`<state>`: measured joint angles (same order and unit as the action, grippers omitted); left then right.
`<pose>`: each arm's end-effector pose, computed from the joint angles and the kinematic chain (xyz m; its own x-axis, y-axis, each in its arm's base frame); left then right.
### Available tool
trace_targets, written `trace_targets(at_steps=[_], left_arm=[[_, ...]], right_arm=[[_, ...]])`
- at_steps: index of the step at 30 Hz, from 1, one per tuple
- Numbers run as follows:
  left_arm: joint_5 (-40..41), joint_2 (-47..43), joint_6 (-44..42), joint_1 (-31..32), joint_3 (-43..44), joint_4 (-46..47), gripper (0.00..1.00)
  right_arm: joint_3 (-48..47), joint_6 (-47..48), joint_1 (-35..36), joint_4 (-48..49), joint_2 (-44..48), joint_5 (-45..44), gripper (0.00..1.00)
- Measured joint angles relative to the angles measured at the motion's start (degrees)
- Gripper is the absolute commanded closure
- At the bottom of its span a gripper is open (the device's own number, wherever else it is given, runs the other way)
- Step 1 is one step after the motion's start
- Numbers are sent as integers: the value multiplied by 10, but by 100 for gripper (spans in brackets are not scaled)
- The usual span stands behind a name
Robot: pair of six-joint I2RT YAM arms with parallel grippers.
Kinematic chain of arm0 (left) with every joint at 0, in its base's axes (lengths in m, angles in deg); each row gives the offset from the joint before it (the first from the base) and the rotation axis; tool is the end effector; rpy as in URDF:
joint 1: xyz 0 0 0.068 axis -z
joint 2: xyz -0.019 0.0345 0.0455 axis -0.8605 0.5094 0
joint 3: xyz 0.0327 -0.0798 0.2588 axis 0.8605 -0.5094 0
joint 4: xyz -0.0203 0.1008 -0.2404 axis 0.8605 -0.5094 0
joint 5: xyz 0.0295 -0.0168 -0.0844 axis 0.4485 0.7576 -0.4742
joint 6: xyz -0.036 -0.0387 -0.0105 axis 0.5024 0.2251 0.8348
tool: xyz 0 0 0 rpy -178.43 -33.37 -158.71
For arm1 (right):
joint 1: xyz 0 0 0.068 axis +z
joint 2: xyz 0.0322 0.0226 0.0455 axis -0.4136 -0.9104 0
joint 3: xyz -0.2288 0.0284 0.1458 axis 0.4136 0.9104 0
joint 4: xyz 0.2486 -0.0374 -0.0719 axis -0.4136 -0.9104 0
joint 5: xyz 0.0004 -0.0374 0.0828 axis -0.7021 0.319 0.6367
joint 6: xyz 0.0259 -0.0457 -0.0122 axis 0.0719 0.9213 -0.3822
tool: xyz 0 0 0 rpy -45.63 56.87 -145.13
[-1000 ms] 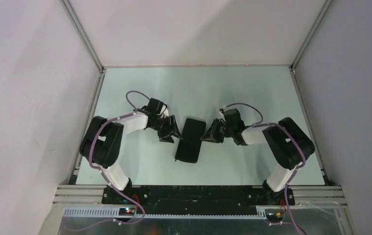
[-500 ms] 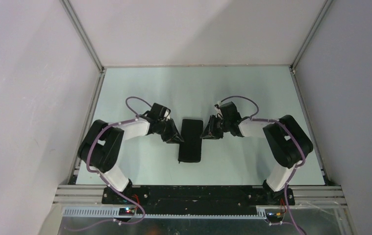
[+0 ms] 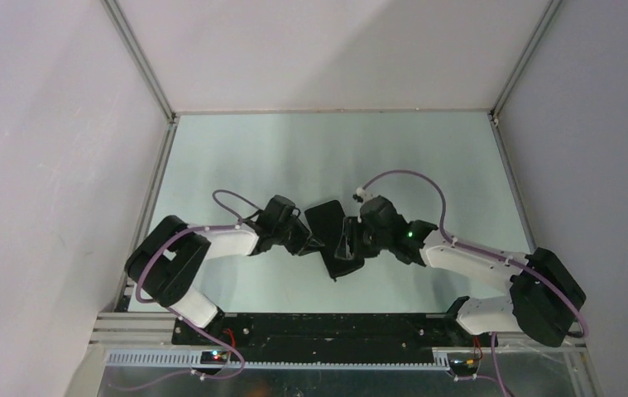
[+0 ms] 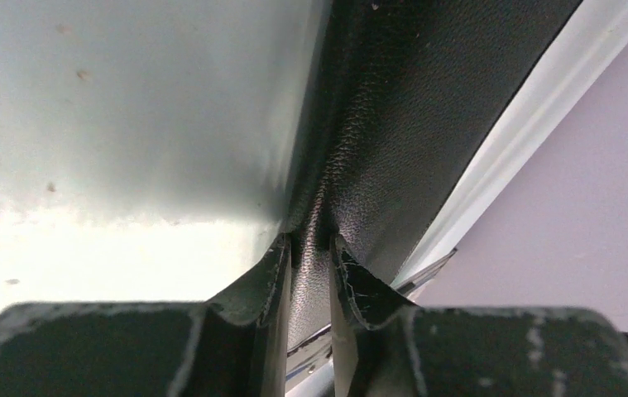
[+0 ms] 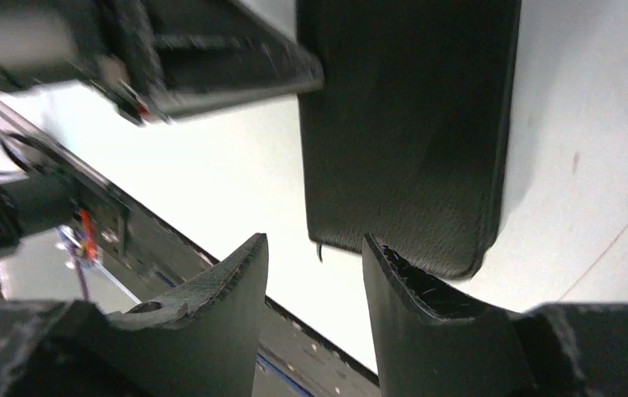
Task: Sort the hair-cutting tools
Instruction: Close the hairdressing tool bag at the center of the board, then zip the hairdressing tool bag at the center of the board.
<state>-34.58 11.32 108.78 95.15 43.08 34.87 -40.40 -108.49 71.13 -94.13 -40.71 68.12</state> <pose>0.2201 -0.1708 0.1284 -0.8351 -0.5469 0.0591 -0.4462 0.6105 -0.6544 0.1804 0.1985 0.2185 -0.8549 -0.0372 -0.5174 -0.3424 0.7898 0.5089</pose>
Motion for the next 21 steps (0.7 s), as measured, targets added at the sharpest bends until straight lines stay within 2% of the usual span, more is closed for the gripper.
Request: trace_targets(at_steps=[9, 21], left_arm=[[36, 20, 92, 40, 1, 44, 85], [41, 34, 118, 52, 3, 71, 86]], right_arm=[[78, -69, 74, -34, 15, 1, 57], [86, -91, 49, -30, -4, -3, 60]])
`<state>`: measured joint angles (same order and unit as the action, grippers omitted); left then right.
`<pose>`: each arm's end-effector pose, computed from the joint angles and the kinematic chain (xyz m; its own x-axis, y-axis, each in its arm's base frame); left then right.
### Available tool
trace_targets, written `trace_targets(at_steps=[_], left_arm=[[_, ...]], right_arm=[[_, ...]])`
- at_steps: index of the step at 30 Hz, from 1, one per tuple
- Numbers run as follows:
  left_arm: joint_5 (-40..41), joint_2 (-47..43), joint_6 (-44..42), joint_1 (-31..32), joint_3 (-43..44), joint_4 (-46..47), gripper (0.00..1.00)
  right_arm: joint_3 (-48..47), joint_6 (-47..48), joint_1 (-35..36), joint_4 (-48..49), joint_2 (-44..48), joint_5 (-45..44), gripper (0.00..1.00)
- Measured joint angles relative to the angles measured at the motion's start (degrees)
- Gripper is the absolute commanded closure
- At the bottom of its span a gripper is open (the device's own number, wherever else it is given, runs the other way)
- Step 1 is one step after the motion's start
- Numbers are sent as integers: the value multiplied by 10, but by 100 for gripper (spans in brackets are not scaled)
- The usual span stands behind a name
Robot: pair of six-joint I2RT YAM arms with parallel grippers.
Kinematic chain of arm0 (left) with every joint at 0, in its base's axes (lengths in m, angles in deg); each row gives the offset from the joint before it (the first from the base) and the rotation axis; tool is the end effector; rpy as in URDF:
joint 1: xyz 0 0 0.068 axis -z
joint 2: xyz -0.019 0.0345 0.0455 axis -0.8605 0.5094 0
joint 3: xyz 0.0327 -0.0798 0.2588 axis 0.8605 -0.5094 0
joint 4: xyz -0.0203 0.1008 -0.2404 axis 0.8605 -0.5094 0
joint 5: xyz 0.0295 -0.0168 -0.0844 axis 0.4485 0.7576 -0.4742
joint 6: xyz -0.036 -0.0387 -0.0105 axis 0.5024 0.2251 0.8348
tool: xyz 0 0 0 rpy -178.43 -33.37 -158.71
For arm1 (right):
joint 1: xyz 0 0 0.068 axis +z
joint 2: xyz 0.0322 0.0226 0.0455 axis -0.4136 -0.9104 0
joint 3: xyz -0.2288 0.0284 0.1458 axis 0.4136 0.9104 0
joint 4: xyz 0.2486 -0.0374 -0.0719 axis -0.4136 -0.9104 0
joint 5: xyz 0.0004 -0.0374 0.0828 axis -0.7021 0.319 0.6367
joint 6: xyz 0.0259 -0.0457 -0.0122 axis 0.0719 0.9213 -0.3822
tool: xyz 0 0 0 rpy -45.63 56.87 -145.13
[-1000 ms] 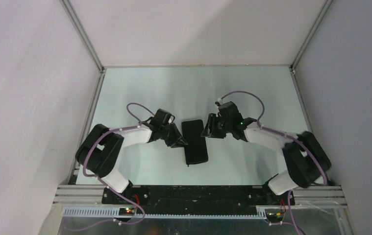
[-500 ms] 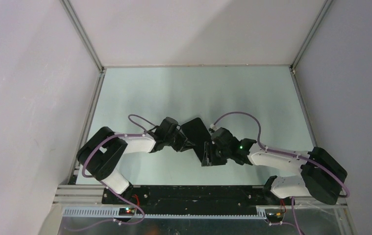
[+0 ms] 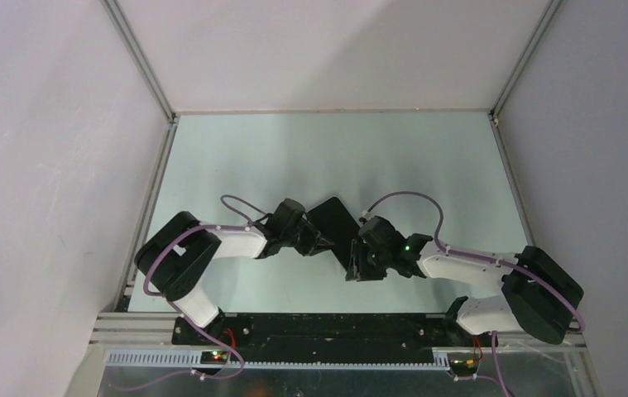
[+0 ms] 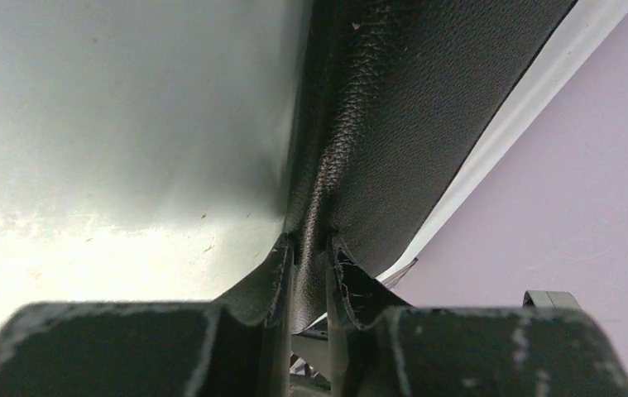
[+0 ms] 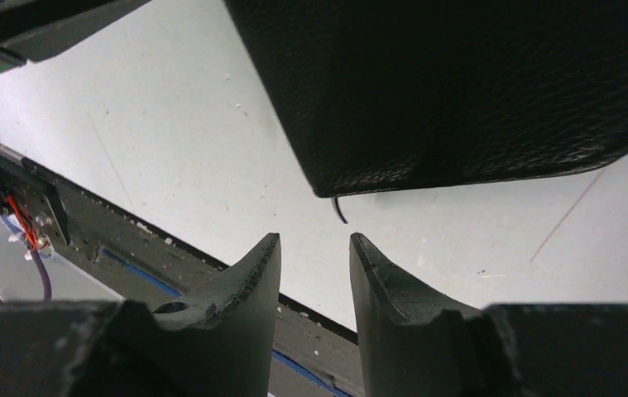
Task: Sort the hair-cutting tools
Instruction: Zip the hairdressing tool bag at the center of the board.
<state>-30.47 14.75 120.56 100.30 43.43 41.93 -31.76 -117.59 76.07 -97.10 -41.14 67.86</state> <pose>0.2152 -0.1964 0.1223 -0.7684 -0.6276 0.1254 -0.5278 0.5106 -0.6788 0.1440 0.1896 0.1672 -0.9500 -0.0487 -0.3085 -0.1993 0.8551 0.4787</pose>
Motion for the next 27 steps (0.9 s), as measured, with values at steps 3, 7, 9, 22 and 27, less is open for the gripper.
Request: trace_targets(at_steps=[3, 7, 9, 22, 27], left_arm=[[0, 0, 0, 0, 0, 0, 86], [0, 0, 0, 0, 0, 0, 86], [0, 0, 0, 0, 0, 0, 86], [1, 3, -2, 0, 2, 0, 95], [-8, 9, -14, -9, 13, -9, 100]], right_arm=[[1, -4, -9, -2, 0, -7, 60], [5, -3, -23, 3, -1, -7, 62], [9, -2, -27, 13, -7, -7, 64], [11, 11, -31, 57, -44, 26, 100], [11, 16, -42, 32, -24, 29, 100]])
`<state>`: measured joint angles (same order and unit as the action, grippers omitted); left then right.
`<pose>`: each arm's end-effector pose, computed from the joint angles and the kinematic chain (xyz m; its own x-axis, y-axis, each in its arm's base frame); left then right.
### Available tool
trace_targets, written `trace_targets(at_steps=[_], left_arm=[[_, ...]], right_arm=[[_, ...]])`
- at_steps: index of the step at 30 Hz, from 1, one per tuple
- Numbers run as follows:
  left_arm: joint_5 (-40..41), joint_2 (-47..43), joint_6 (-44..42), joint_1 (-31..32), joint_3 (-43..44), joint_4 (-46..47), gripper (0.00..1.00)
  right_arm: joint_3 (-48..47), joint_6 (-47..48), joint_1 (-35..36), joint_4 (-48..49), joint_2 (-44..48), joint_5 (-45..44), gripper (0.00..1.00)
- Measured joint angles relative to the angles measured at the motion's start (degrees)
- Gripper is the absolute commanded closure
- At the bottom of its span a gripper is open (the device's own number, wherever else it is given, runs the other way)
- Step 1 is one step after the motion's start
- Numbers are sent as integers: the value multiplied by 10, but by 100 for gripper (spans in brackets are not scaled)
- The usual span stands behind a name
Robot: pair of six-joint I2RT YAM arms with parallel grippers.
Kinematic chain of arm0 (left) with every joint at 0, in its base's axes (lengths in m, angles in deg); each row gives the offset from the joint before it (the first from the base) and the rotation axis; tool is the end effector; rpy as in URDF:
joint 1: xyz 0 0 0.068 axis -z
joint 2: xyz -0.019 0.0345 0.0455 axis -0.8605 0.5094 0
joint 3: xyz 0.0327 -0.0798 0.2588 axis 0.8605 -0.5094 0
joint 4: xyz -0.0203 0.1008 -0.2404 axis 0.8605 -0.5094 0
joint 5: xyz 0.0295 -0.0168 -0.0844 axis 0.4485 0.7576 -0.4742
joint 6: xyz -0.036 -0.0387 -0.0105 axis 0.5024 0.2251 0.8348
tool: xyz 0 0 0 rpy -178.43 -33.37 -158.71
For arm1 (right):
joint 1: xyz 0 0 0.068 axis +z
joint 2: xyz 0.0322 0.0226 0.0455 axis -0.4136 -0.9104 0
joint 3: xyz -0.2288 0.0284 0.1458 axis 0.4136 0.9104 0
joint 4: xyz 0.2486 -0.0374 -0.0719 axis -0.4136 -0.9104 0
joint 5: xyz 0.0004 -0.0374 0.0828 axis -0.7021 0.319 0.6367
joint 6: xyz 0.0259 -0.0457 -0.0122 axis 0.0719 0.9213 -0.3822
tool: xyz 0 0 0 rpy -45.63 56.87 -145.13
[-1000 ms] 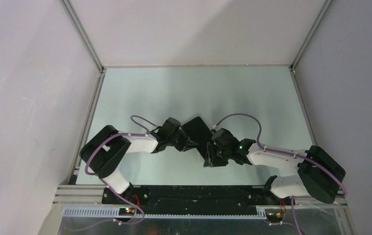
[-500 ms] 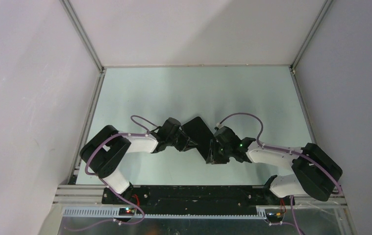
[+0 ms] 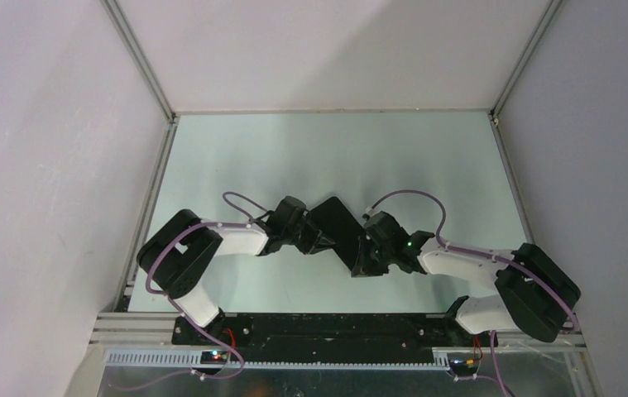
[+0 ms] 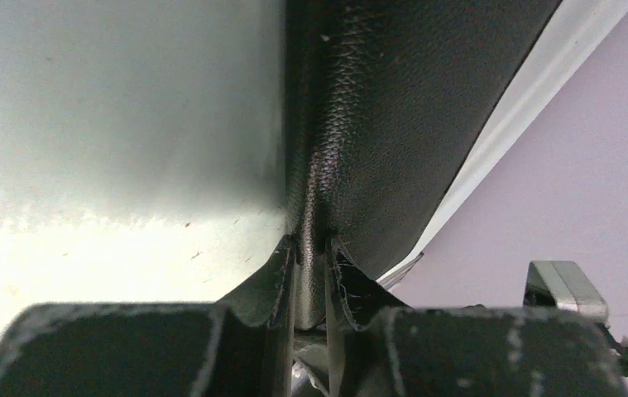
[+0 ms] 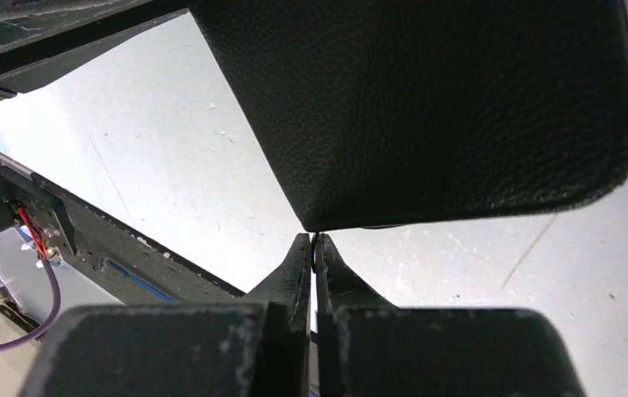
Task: Sort the hair-cutting tools
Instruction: Zip the hairdressing tool bag at the center of the board.
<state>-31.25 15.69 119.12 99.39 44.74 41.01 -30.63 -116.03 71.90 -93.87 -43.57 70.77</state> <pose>0.2215 -0.1963 0.1226 -0.7757 -0.6196 0.1200 -0.5213 0.5217 -0.6754 0.1581 0.1819 0.1559 -0.9572 -0.0226 -0.2884 -0.1698 0.8511 0.4968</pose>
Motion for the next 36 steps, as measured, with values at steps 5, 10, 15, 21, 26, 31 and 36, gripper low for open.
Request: trace_targets(at_steps=[5, 10, 15, 21, 26, 31, 36], left_arm=[[-5, 1, -41, -18, 20, -38, 100], [-18, 1, -76, -36, 35, -71, 100], [-23, 9, -114, -54, 61, -111, 90], [6, 2, -157, -69, 68, -136, 40], [45, -84, -163, -80, 26, -145, 12], [54, -155, -161, -53, 0, -143, 13], [50, -157, -155, -12, -24, -134, 24]], right_arm=[[0, 24, -18, -48, 26, 5, 100], [-1, 47, -21, -57, 27, 4, 100], [-3, 65, -10, -57, 24, -4, 100], [-17, 80, -1, -62, 9, -5, 100], [-38, 82, 13, -63, -14, 8, 100], [-56, 66, 30, -34, -38, 28, 100], [-73, 42, 48, 10, -66, 40, 100]])
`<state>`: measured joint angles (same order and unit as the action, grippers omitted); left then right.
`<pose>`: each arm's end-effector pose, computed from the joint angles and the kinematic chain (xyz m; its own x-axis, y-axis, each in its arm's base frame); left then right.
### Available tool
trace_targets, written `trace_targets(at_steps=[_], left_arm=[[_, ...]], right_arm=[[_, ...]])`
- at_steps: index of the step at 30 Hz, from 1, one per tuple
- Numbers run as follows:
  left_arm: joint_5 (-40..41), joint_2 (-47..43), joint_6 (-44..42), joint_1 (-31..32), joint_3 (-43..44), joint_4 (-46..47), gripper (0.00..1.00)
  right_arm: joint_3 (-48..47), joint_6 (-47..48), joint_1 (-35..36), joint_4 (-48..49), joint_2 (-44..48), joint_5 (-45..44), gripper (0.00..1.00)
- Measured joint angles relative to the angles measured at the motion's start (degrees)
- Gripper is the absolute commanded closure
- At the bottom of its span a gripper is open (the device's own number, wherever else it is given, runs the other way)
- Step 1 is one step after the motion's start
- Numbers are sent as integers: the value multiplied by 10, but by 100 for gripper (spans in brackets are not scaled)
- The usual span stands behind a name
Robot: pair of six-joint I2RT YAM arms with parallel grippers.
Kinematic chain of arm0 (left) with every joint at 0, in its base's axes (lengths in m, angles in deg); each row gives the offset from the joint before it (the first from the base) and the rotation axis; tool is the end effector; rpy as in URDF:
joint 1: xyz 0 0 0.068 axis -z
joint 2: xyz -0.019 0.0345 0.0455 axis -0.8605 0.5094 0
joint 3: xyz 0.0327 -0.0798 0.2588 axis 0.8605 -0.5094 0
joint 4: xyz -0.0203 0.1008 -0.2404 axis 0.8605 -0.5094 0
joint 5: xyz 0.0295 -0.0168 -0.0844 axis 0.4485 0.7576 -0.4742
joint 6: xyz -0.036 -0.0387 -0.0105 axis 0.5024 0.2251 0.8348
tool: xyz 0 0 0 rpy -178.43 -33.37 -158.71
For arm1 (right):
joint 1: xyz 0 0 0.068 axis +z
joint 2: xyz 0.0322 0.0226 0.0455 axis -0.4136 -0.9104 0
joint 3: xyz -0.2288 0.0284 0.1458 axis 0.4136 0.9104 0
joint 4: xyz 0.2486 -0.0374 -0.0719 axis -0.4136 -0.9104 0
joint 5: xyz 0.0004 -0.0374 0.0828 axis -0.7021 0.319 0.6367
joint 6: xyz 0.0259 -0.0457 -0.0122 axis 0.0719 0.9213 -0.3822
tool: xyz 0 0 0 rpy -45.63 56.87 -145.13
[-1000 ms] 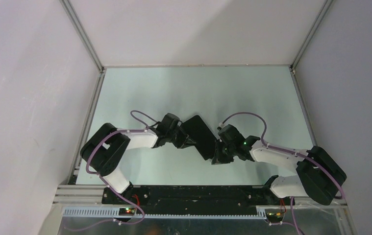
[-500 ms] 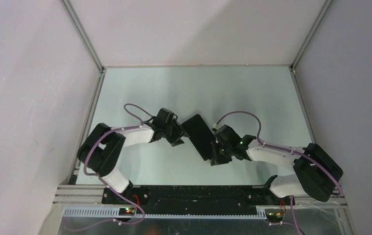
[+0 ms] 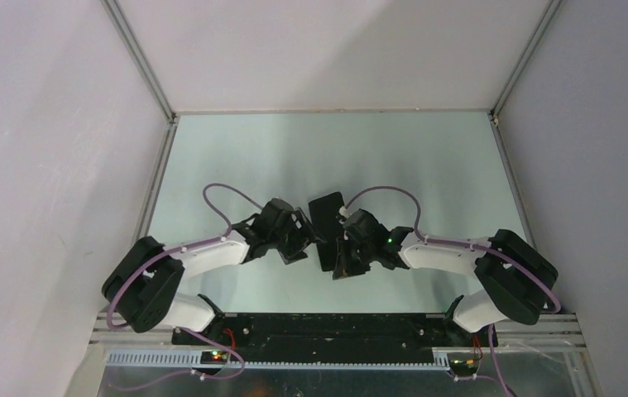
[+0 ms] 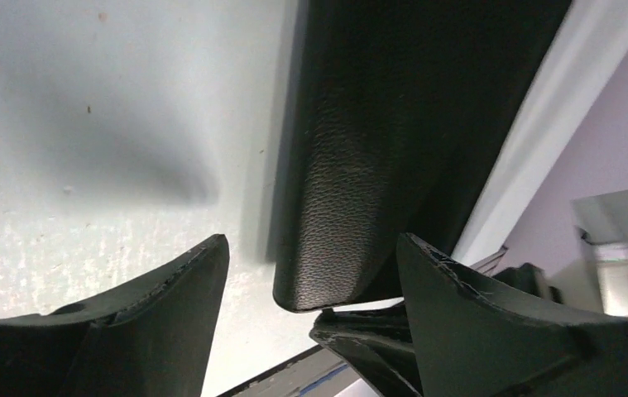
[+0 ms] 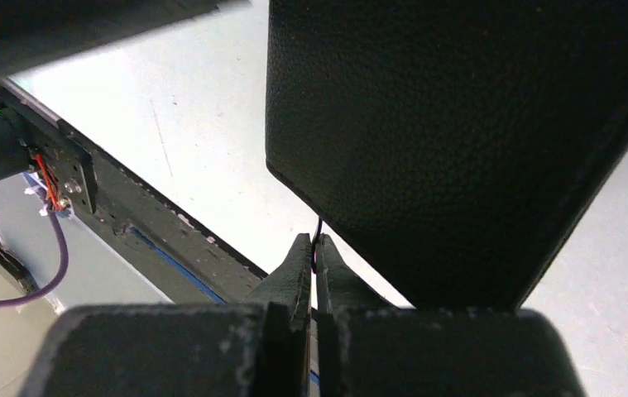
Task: Sort the hair-cutting tools
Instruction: Zip the hairdressing tool bag at the center of the board.
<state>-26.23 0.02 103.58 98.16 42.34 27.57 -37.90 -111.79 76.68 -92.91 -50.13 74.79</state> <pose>0.1989 -0.1660 0.1643 -0.8442 -0.5213 -0.1250 -0.3218 0.6793 -0.6596 0.1610 0.2225 0.1659 -0.9336 -0.1823 -0.3084 -0.3278 0.7821 0.5300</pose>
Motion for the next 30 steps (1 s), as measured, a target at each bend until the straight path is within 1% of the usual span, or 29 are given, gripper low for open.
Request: trace_targets(at_steps=[3, 6, 7, 8, 9, 10, 11, 13, 18, 22, 24, 27, 30], left_arm=[[-1, 17, 1, 13, -6, 0, 31], [-2, 43, 2, 20, -6, 0, 43], [-4, 49, 3, 21, -5, 2, 49], [-1, 56, 1, 24, 2, -3, 53], [1, 65, -1, 27, 11, -7, 61], [3, 76, -3, 31, 21, -12, 65], [6, 86, -4, 35, 32, -16, 71], [11, 98, -10, 41, 53, -33, 77], [15, 105, -17, 44, 70, -59, 81], [13, 110, -17, 45, 75, -63, 84], [10, 114, -17, 46, 78, -61, 85], [10, 117, -18, 47, 81, -61, 86], [6, 120, -18, 48, 83, -57, 88]], right_arm=[[-4, -9, 5, 17, -11, 1, 100], [-8, -17, 5, 27, -23, 3, 100], [-8, -17, 5, 28, -26, 3, 100], [-8, -17, 5, 30, -30, 4, 100], [-8, -19, 5, 30, -33, 4, 100], [-8, -19, 5, 30, -36, 4, 100], [-8, -19, 5, 29, -37, 4, 100], [-8, -18, 5, 25, -38, 4, 100], [-13, -2, 0, -6, -37, 3, 100], [-12, 26, -30, -47, -15, 4, 100], [-1, 41, -56, -62, 4, 7, 100], [23, 62, -115, -88, 33, 12, 100], [38, 75, -160, -89, 49, 24, 100]])
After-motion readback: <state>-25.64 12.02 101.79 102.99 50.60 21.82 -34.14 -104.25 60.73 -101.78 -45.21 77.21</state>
